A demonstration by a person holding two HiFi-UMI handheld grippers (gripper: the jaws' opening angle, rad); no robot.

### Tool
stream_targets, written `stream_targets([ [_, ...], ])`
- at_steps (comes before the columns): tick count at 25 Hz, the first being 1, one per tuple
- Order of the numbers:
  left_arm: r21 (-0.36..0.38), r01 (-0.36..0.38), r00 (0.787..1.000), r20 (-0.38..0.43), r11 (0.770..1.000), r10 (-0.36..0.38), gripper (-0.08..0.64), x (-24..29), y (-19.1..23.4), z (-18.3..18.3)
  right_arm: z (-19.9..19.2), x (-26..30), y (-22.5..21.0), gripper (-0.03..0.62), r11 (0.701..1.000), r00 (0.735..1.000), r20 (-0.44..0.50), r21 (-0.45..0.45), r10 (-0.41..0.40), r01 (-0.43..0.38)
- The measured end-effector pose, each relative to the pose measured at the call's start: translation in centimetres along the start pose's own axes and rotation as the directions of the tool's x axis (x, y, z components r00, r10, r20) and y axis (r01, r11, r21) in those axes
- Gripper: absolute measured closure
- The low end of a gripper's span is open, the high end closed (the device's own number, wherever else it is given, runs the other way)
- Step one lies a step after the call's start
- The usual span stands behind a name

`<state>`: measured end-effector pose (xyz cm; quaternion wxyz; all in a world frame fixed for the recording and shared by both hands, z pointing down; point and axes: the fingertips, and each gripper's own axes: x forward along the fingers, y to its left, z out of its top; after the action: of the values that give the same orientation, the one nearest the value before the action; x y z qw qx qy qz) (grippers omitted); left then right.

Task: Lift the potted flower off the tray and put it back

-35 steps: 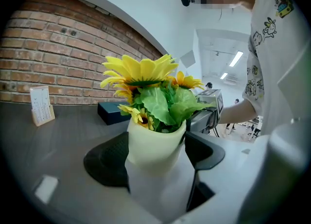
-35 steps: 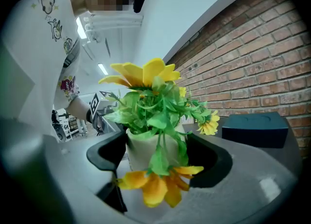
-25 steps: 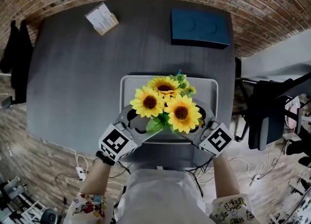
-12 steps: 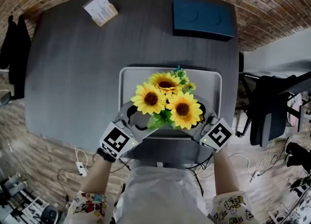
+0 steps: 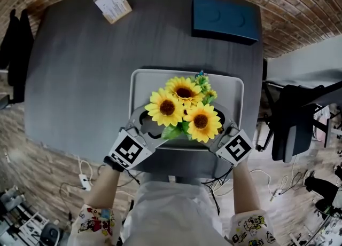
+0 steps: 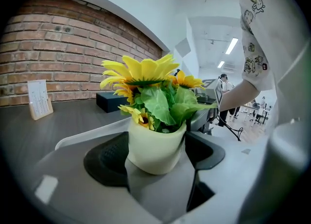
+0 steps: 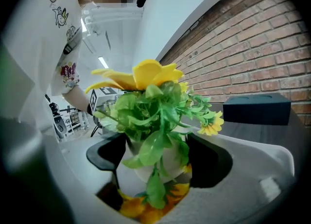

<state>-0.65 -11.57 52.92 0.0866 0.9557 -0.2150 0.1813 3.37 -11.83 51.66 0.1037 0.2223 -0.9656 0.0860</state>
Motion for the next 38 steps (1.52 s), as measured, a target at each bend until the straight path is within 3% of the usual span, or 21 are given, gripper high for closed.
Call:
stream_targets([
  [19,-0.036,-0.032,0.999,0.015,0.999,0.033,0.161,-1.0,-0.5,0.2,-0.7,-1.6,0.0,0.156,0.995,0.994,-0.079,0.066,-0.074,0.079],
  [28,-0.048,-0.076,0.996,0.051,0.996,0.078,0.156,-3.6,-0.9,2.4,1.0,-4.5,0.8,0.155,0.982,0.985,-0.057,0.089,-0.161,0.166],
  [38,-0.002,-0.126,0.985,0.121,0.992,0.125,0.155,-6.3,-2.1,6.7,5.0,-7.9,1.9,0.155,0.971,0.972,0.012,0.052,-0.233,0.233],
])
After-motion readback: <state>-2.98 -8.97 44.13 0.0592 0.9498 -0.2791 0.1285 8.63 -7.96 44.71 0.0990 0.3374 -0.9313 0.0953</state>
